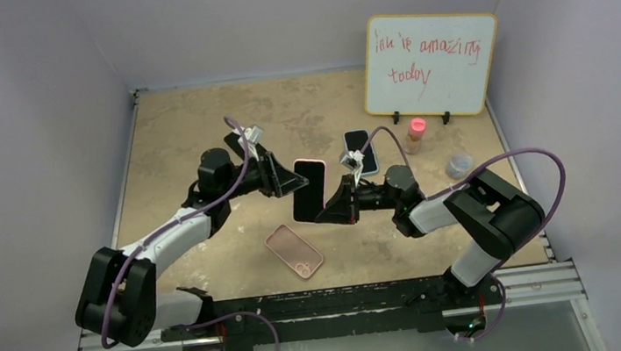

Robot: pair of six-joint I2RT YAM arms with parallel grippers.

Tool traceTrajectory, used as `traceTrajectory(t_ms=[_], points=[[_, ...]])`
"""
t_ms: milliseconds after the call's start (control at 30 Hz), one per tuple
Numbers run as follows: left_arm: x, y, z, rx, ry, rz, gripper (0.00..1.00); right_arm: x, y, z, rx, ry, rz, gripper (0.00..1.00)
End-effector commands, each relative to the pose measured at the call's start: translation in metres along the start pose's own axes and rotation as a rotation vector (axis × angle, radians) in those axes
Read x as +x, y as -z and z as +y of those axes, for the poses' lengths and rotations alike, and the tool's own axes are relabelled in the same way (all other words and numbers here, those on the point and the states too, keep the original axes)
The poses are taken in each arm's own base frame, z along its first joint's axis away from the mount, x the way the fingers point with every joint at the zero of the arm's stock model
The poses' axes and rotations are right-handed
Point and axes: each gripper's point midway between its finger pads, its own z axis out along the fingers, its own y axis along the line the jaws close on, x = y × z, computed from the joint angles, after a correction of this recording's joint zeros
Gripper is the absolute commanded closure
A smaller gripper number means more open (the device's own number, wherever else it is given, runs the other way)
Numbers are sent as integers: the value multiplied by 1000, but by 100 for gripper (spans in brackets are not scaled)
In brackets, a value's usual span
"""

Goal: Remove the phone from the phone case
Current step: Pick up the phone at the center of the board, then remove the phone case from the phone.

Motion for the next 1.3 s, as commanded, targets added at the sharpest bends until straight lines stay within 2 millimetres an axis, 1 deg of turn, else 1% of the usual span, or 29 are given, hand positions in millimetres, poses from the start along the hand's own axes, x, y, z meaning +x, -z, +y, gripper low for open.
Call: traceTrajectory(t_ms=[0, 133, 200, 433, 467, 567, 633, 700, 733, 833, 967, 1100, 1267], points=[[-2, 7, -10, 69, -25, -71, 38, -44, 0, 58, -235, 235, -121, 100], [7, 13, -27, 170, -3, -77, 38, -52, 1, 69, -290, 224, -148, 100], [11, 16, -35, 214, 8, -83, 38, -56, 0, 69, -290, 216, -148, 100], [29, 13, -47, 263, 15, -52, 41, -69, -7, 62, -225, 228, -140, 100], [31, 14, -48, 268, 17, -51, 45, -70, -7, 60, -214, 226, -135, 100], [27, 15, -53, 286, 14, -71, 64, -71, -9, 58, -197, 227, -124, 100], [21, 16, -59, 308, 13, -84, 82, -71, -8, 59, -199, 236, -124, 100], [16, 18, -68, 344, 19, -98, 98, -70, -6, 63, -213, 254, -127, 94], [15, 19, -71, 356, 25, -102, 100, -70, -4, 66, -222, 266, -129, 91], [12, 20, -75, 373, 39, -108, 100, -67, 0, 72, -237, 296, -133, 79], [11, 21, -77, 375, 47, -111, 100, -67, 2, 76, -250, 337, -129, 69], [11, 19, -74, 360, 55, -104, 100, -67, 3, 81, -264, 365, -124, 63], [11, 17, -70, 347, 67, -99, 100, -64, 4, 83, -281, 383, -114, 59]])
